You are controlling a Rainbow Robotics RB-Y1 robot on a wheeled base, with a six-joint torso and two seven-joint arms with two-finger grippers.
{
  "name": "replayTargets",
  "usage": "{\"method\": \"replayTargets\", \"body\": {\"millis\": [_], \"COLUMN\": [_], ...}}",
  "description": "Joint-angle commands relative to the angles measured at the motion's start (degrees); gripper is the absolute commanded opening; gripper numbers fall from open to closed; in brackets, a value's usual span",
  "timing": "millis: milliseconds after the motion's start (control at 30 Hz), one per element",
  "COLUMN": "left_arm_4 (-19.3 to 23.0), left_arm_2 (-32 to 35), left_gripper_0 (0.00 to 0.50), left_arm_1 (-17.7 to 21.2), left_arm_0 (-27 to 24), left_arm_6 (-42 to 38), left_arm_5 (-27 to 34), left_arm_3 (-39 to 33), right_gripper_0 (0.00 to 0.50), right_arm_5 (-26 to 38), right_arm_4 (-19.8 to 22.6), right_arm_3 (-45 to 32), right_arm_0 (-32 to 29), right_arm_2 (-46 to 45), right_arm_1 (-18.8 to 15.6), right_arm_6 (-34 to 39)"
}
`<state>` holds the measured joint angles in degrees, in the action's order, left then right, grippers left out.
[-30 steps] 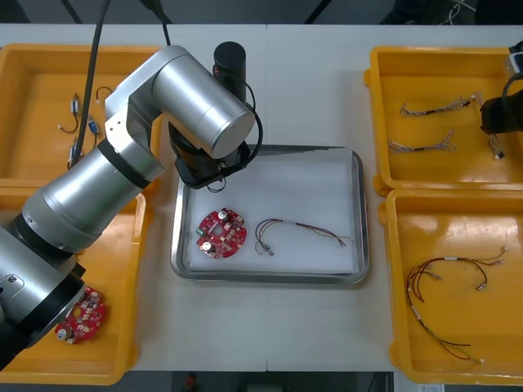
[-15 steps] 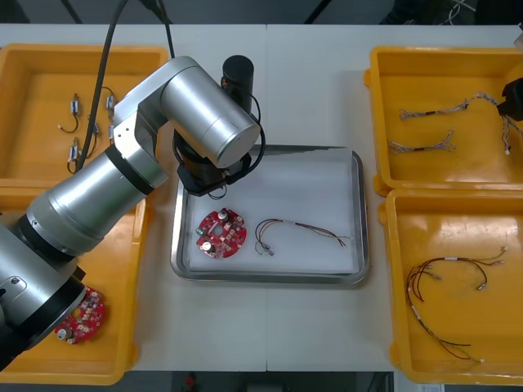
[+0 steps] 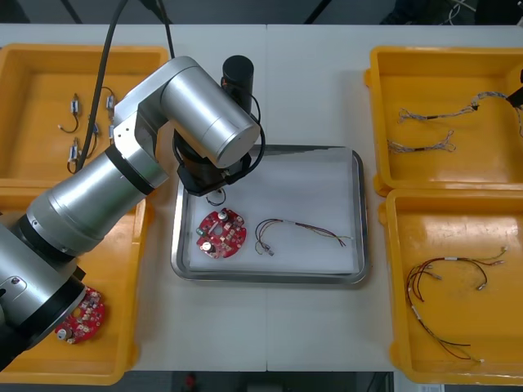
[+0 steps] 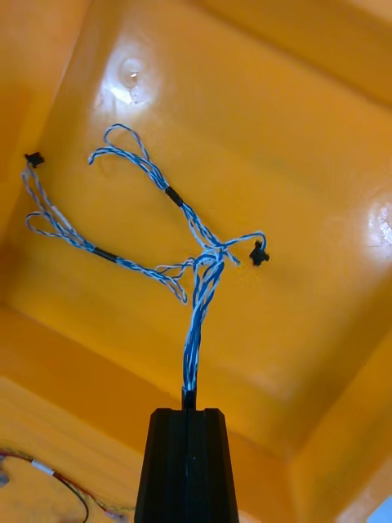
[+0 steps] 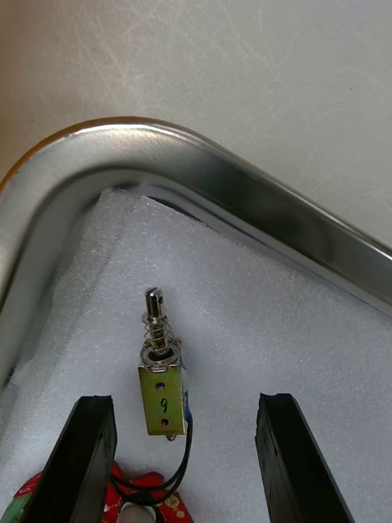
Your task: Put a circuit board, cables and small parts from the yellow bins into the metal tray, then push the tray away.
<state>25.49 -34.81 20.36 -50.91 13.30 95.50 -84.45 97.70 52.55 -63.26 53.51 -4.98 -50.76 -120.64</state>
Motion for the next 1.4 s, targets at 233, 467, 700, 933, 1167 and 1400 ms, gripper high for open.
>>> {"method": "replayTargets", "body": {"millis": [233, 467, 700, 933, 1167, 1400], "left_arm_4": [3.7, 14.2, 22.8, 28.2, 33.7, 37.8], "left_arm_2": [2.0, 7.2, 13.8, 16.4, 16.6, 16.6], "left_gripper_0": [0.5, 0.5, 0.5, 0.5, 0.5, 0.5], "left_arm_1": [1.3, 6.1, 12.2, 19.2, 27.4, 33.1], "left_arm_0": [-2.2, -7.4, -12.0, -15.5, -16.4, -16.4], "left_arm_6": [-2.3, -1.9, -1.1, -0.4, 1.5, 8.4], "left_arm_5": [5.3, 11.8, 14.1, 14.5, 14.5, 14.5], "left_arm_3": [-6.3, -10.5, -10.7, -10.7, -10.7, -7.4], "right_gripper_0": [0.0, 0.0, 0.0, 0.0, 0.0, 0.0], "right_arm_5": [5.6, 9.0, 12.3, 12.3, 12.3, 11.3], "right_arm_4": [0.4, 1.3, 1.4, 3.3, 5.4, 10.2], "right_arm_3": [-7.2, -11.5, -18.7, -25.7, -32.5, -35.3], "right_arm_0": [0.0, 0.0, -0.1, -0.1, -0.1, 0.1], "right_arm_2": [-2.7, -3.0, -3.0, -0.3, 6.0, 11.2], "right_arm_1": [-2.2, -1.5, 1.6, 4.4, 7.6, 9.8], "right_arm_6": [1.7, 3.0, 4.1, 4.8, 5.9, 6.3]}}
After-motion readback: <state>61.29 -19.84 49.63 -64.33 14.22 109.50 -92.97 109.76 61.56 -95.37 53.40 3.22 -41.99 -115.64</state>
